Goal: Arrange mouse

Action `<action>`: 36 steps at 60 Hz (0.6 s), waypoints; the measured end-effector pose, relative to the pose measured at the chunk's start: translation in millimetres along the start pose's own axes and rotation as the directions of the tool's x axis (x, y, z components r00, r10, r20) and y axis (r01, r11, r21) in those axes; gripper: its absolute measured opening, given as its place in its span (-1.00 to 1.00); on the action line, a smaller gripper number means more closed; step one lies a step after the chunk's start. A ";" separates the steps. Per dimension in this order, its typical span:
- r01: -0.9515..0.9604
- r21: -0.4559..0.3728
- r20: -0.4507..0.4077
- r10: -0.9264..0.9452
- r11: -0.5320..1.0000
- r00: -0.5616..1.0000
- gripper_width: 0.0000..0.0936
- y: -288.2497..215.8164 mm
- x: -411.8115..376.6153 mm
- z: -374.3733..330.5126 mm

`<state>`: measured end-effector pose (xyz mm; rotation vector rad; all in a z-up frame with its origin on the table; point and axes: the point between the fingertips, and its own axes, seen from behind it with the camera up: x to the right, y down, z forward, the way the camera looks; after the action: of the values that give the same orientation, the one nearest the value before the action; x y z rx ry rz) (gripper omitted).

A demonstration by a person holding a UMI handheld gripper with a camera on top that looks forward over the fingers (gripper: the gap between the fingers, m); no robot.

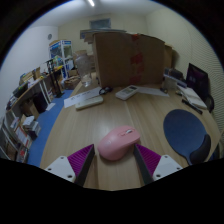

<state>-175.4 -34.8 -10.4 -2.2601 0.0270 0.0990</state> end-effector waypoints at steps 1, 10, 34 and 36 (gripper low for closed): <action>0.005 0.003 -0.006 -0.005 1.000 1.000 0.75 -2.3 0.9 3.4; 0.043 0.025 -0.034 -0.042 0.999 0.999 0.78 -20.8 -4.8 34.1; 0.155 0.013 0.108 -0.155 0.988 0.982 -0.26 -34.7 -25.1 52.7; 0.174 0.003 0.121 -0.173 0.985 0.977 -0.31 -34.1 -25.2 51.6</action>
<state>-202.0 26.4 -14.9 -2.2494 -0.2359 0.1429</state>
